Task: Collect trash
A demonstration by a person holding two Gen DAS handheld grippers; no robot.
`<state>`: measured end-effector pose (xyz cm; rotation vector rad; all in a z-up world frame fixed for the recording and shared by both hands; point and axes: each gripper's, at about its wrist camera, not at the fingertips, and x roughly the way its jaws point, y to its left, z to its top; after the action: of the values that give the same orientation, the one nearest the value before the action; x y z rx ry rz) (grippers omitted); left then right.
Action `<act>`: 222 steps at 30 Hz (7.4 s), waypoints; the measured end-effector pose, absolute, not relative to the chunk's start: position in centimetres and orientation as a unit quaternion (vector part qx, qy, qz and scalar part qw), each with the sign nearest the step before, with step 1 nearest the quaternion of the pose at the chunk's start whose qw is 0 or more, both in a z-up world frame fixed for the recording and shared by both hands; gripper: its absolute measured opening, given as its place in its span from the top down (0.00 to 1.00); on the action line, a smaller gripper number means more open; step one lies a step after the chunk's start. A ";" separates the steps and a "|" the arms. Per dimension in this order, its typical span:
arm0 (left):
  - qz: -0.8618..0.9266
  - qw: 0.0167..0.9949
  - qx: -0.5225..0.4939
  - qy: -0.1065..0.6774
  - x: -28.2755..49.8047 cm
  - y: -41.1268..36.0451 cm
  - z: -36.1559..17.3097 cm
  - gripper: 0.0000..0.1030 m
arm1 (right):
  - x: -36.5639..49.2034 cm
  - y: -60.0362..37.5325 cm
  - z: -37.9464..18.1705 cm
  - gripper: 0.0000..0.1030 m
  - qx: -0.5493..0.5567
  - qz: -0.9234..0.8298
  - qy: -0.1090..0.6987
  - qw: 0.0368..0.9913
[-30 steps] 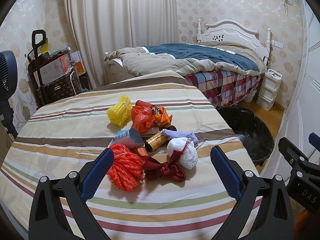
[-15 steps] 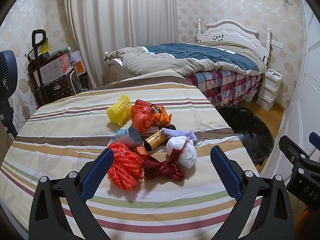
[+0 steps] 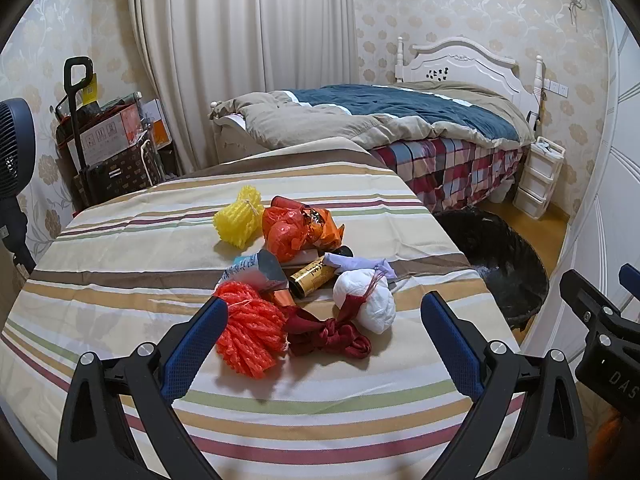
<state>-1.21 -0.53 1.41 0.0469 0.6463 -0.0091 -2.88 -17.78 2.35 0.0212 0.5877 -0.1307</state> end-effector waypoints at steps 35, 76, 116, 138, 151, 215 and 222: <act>-0.005 0.947 0.022 0.320 -1.1 -0.5 1.2 0.06 | -2.9 -17.9 2.3 0.04 0.012 -0.064 0.291 0.954; 0.025 0.927 0.002 0.375 -1.7 7.4 -1.5 0.17 | -2.7 -15.8 0.1 0.21 0.014 -0.022 0.336 0.941; -0.005 0.929 -0.025 0.368 -3.9 12.8 -1.3 0.65 | -0.2 -8.8 -1.2 0.34 -0.030 0.056 0.359 0.931; 0.016 0.926 -0.052 0.373 -3.0 15.3 -2.1 0.65 | 3.0 -5.6 -3.6 0.77 -0.010 0.132 0.405 0.905; -0.002 0.932 -0.043 0.361 -3.4 13.3 -1.2 0.66 | 1.3 -9.0 -2.2 0.77 0.002 0.104 0.386 0.917; -0.180 0.911 0.070 0.365 14.1 -14.7 -2.6 0.58 | 12.6 -30.5 -3.5 0.69 0.085 -0.073 0.357 0.927; -0.159 0.916 0.065 0.363 14.4 -14.1 -2.6 0.29 | 12.1 -31.3 -3.4 0.54 0.086 -0.092 0.350 0.928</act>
<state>14.41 -14.14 -2.59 0.1335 0.7478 -0.3283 12.13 -31.30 -3.42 0.1764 0.7166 -0.1894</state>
